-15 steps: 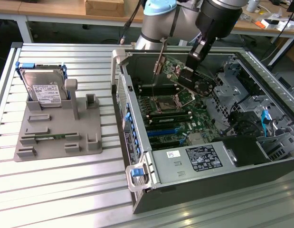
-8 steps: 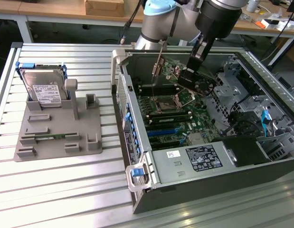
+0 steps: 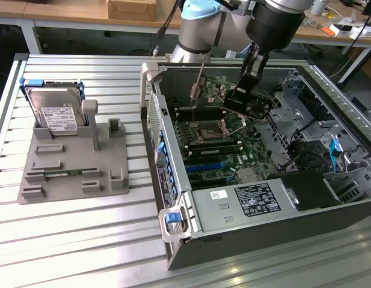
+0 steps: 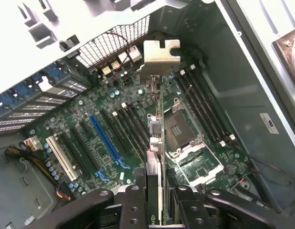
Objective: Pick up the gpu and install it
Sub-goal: 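Insert the gpu into the slot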
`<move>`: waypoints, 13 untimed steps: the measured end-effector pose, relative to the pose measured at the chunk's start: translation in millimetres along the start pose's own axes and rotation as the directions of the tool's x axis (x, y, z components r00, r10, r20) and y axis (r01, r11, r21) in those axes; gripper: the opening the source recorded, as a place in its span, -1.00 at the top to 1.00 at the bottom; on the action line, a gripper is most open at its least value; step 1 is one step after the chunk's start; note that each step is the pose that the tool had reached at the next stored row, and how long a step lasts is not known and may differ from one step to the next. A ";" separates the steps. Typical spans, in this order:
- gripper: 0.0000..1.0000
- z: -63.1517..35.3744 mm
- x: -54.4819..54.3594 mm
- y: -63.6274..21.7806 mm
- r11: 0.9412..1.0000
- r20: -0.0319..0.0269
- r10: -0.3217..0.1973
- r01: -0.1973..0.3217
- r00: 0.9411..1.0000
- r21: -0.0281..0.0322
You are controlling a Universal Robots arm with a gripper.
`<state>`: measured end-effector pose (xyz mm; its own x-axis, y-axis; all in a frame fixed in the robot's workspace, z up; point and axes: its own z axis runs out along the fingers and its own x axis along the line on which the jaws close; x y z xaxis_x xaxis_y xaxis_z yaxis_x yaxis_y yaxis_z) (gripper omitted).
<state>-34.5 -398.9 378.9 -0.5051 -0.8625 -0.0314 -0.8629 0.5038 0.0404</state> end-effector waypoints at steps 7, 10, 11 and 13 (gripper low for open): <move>0.47 1.0 0.0 0.0 0.996 -0.003 -0.086 0.086 0.996 -0.003; 0.47 1.5 0.1 -0.1 0.990 -0.005 -0.142 0.142 0.990 -0.005; 0.47 1.6 0.1 -0.1 0.987 -0.006 -0.158 0.158 0.987 -0.006; 0.47 1.8 0.1 -0.1 0.984 -0.007 -0.181 0.181 0.984 -0.006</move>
<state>-34.5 -398.9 377.1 -0.3406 -0.9397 -0.0314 -0.9398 0.3393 0.0404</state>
